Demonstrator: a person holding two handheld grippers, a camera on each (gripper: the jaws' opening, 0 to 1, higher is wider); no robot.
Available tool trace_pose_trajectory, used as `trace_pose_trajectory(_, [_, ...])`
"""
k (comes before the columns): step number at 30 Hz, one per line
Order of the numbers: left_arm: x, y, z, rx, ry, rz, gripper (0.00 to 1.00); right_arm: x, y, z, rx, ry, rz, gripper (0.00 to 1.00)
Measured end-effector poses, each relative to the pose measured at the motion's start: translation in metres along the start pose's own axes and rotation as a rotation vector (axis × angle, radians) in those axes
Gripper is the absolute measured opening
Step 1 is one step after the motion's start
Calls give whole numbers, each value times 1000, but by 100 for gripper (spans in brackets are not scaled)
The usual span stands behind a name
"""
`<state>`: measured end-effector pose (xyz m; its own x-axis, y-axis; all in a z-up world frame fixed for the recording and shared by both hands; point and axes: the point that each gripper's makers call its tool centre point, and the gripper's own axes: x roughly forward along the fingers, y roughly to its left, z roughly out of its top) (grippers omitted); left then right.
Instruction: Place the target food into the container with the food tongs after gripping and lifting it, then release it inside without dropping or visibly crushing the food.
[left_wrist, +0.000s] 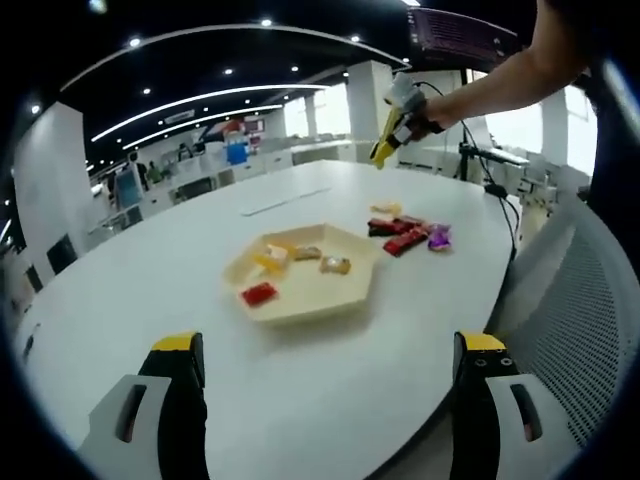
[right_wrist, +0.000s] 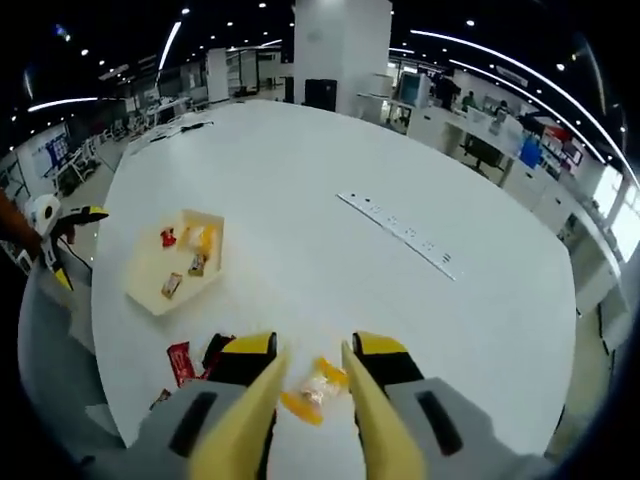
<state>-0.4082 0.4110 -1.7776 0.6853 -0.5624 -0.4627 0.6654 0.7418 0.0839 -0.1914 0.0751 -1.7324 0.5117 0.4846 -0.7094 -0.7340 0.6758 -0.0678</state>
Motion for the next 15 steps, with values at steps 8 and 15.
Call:
trace_pose_trajectory(8, [1, -3, 0, 5, 6, -10, 99, 18, -9, -27, 75, 12, -14, 29])
trace_pose_trajectory(15, [2, -4, -3, 31, 16, -10, 99, 42, -9, -39, 73, 23, -36, 29])
